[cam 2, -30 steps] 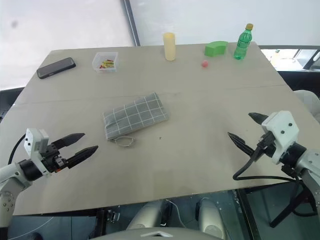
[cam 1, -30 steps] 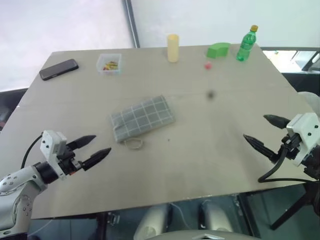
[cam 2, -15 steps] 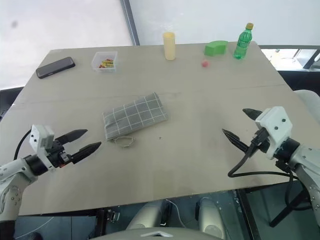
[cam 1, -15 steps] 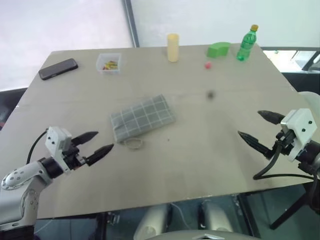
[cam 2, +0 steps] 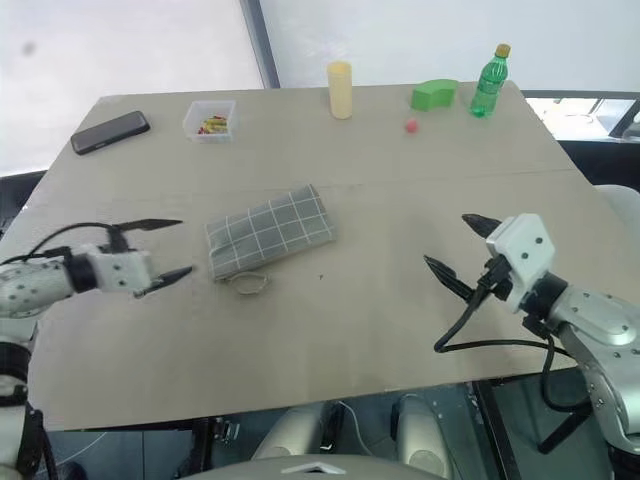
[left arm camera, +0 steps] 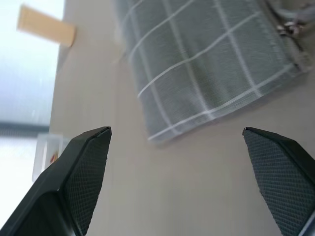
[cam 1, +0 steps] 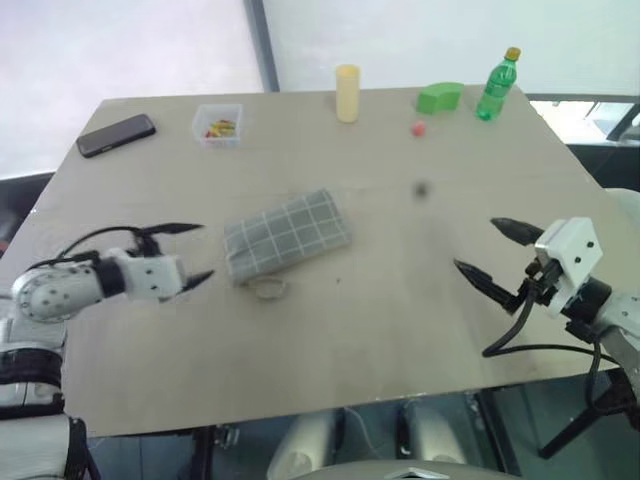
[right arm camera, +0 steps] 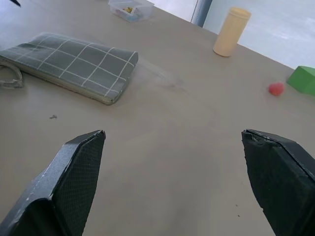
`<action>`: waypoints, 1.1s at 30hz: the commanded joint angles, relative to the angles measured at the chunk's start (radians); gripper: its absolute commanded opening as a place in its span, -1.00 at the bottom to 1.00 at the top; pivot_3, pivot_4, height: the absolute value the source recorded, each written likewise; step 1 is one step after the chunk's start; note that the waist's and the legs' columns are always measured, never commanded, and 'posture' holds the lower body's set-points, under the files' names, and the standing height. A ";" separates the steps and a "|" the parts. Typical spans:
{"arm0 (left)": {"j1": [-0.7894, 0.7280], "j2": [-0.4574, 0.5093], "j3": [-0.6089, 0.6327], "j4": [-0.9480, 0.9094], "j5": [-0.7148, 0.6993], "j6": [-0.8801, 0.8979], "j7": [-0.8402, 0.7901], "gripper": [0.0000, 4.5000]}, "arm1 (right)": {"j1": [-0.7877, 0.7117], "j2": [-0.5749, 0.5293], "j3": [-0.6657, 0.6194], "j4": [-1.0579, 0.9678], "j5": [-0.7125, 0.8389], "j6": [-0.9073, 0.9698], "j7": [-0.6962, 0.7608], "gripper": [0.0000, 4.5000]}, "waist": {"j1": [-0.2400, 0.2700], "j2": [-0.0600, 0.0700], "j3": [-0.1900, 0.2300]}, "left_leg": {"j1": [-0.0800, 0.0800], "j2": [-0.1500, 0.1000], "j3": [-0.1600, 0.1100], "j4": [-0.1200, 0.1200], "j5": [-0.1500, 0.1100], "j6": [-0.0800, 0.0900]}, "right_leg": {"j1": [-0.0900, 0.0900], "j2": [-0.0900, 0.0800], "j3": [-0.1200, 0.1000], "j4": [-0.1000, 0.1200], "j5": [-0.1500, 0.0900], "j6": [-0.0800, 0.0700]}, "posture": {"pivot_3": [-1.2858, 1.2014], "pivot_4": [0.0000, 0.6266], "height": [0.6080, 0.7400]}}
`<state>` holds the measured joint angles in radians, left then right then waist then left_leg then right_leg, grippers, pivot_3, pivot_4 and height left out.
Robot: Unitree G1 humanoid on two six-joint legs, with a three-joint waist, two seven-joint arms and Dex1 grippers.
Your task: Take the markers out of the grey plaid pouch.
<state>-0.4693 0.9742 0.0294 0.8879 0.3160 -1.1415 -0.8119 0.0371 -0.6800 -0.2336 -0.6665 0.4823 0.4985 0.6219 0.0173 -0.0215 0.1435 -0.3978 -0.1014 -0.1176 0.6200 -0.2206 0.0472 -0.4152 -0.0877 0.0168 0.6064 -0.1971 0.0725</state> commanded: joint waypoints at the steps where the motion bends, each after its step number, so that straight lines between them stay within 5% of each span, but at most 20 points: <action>1: -0.087 0.022 -0.085 0.067 0.213 -0.086 0.204 0.99 | -0.003 0.008 -0.006 -0.027 -0.007 -0.024 -0.012 1.00 | 0.001 0.000 0.000 | 0.000 0.000 0.000 0.000 0.000 0.001 | 0.000 0.000 0.000 0.000 0.000 0.000 | 0.03 -0.52 1.00; 8: -0.201 -0.020 -0.242 0.106 0.428 -0.097 0.536 0.99 | 0.003 0.027 0.000 -0.049 -0.016 -0.019 -0.039 1.00 | 0.020 0.003 -0.001 | 0.005 0.000 -0.001 0.004 0.001 0.001 | 0.005 0.001 -0.002 0.004 -0.001 0.002 | 0.03 -0.52 1.00; 13: -0.250 -0.111 -0.279 0.048 0.397 -0.201 0.640 0.99 | -0.009 0.026 0.010 -0.073 -0.010 0.003 -0.063 1.00 | 0.032 0.001 0.000 | 0.002 0.000 -0.003 0.013 0.000 0.000 | 0.008 0.001 -0.005 0.004 -0.001 0.008 | 0.03 -0.52 1.00; 19: -0.214 -0.108 -0.322 0.036 0.407 -0.200 0.658 0.99 | -0.012 0.026 0.015 -0.097 0.000 0.028 -0.087 1.00 | 0.005 -0.001 0.001 | 0.000 0.000 0.001 0.013 0.001 0.006 | 0.005 0.002 0.000 0.003 0.003 0.006 | 0.03 -0.52 1.00; 26: -0.103 -0.103 -0.325 -0.062 0.363 -0.067 0.624 0.99 | 0.009 0.005 0.017 -0.129 0.017 0.034 -0.056 1.00 | -0.004 0.000 0.001 | 0.001 0.000 0.001 0.012 0.000 0.006 | 0.005 0.002 -0.001 0.003 0.003 0.006 | 0.03 -0.52 1.00; 33: 0.236 -0.079 -0.228 -0.516 0.146 0.191 0.500 0.99 | 0.059 -0.081 0.022 -0.175 0.111 0.012 0.114 1.00 | -0.016 0.001 0.000 | 0.002 0.001 0.003 0.012 -0.001 0.007 | 0.005 0.001 0.002 0.003 0.003 0.006 | 0.03 -0.52 1.00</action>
<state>-0.2743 0.8853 -0.1845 0.4415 0.4735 -0.9953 -0.2642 0.0987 -0.7494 -0.2027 -0.8100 0.5680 0.5365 0.7045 0.0016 -0.0201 0.1434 -0.3959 -0.1003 -0.1146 0.6319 -0.2219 0.0541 -0.4101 -0.0871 0.0185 0.6093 -0.1941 0.0781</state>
